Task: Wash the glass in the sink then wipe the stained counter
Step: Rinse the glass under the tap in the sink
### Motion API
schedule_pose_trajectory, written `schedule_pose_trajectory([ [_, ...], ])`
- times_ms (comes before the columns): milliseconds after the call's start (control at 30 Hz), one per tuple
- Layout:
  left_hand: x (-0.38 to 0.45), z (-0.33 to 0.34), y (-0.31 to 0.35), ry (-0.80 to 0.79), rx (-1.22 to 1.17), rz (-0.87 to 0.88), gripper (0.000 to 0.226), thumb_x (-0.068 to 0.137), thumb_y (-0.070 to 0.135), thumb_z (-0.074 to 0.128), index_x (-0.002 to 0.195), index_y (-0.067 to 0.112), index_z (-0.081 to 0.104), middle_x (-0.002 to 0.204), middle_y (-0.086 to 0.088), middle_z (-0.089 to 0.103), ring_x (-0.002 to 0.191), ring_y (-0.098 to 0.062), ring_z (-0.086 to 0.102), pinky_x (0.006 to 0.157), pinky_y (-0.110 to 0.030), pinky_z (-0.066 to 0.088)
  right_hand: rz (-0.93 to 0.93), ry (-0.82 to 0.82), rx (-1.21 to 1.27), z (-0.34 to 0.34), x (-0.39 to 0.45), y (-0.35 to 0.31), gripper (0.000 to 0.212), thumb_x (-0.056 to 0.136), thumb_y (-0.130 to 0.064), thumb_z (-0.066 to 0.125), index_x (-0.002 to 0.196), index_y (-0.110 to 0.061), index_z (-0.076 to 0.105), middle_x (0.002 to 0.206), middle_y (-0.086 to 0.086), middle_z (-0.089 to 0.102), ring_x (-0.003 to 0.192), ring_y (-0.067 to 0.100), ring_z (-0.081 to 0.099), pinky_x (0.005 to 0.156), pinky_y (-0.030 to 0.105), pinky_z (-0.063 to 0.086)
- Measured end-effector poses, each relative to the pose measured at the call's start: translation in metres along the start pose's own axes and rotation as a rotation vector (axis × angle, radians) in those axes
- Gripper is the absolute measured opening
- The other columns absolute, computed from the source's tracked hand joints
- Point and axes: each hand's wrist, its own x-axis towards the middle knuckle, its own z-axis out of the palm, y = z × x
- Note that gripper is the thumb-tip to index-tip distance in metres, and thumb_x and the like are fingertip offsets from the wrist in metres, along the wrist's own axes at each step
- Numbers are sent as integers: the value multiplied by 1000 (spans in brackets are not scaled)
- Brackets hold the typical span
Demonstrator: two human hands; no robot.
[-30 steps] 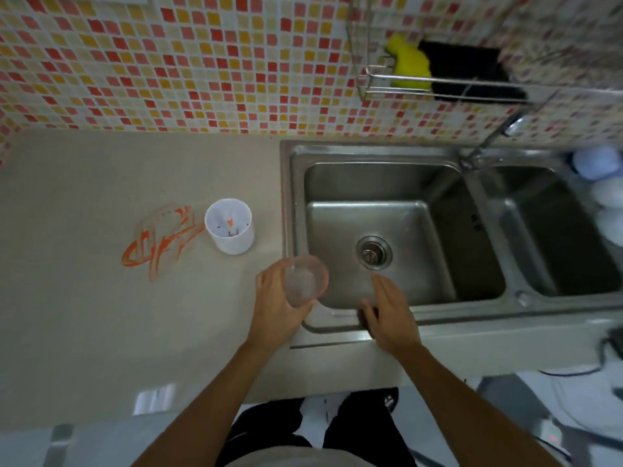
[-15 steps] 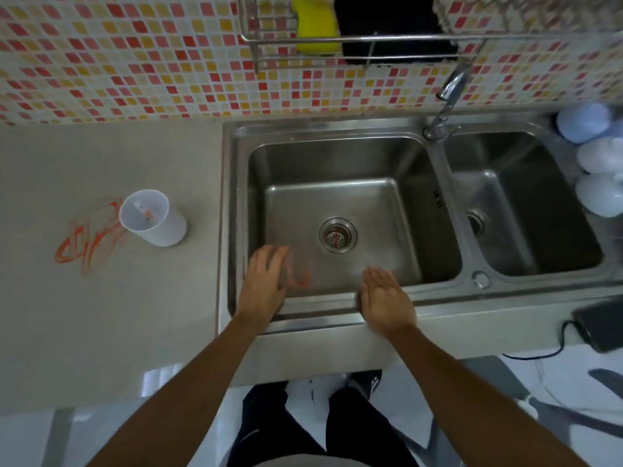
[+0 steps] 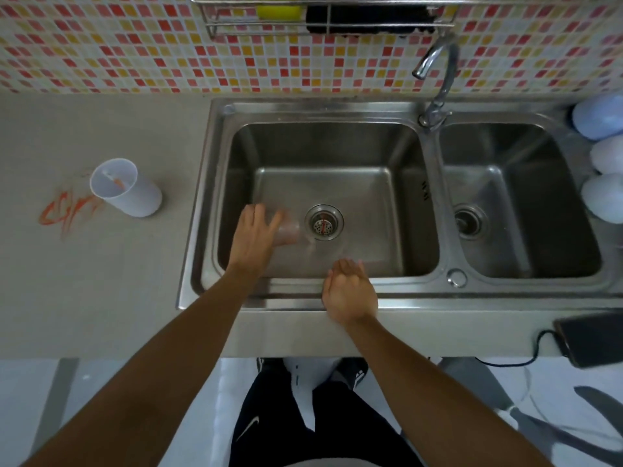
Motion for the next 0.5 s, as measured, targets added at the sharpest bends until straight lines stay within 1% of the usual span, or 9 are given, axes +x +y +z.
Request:
schedule_pose_trajectory([
  [67,4,3,1,0,133,68,76,67,31,82,130,20,42,113,-18,47,105,-33,47,100,-42,42,1,-6,-6,3,0,1,48,87,-21,26,91,2,69,91,17,68,92,29,63,103,42,43],
  [133,7,4,0,-22,217,124,87,64,35,83,135,22,35,118,-18,41,111,-33,44,106,-44,36,0,-16,-18,5,0,1,51,88,-22,25,98,3,69,98,18,69,100,29,63,105,42,41],
  [200,9,0,0,-50,259,144,95,62,34,82,139,23,28,124,-18,37,116,-34,41,110,-45,31,-1,-35,-30,6,0,2,53,90,-23,24,104,3,68,104,19,68,105,29,62,107,42,39],
  [267,10,-6,1,-70,275,145,95,66,27,79,143,22,24,130,-20,36,122,-36,39,112,-46,27,3,-56,-32,7,0,3,56,91,-25,21,110,3,65,111,19,66,110,29,59,109,42,36],
  [367,11,-14,0,-44,274,146,90,68,17,75,144,22,27,131,-20,40,123,-37,40,113,-46,27,14,-73,-20,8,-2,4,61,93,-28,16,119,3,61,119,20,63,118,29,56,112,42,32],
  [433,14,-15,-2,-11,285,147,88,65,17,77,141,22,34,127,-19,44,120,-35,44,110,-45,32,33,-70,-17,8,-1,3,61,93,-28,16,124,4,58,125,20,61,122,29,53,116,40,26],
  [500,16,-14,-5,-2,271,141,90,61,18,80,139,23,36,123,-18,44,116,-34,45,107,-45,34,48,-82,4,3,-2,1,59,95,-29,17,132,1,52,132,18,57,126,28,50,117,36,19],
])
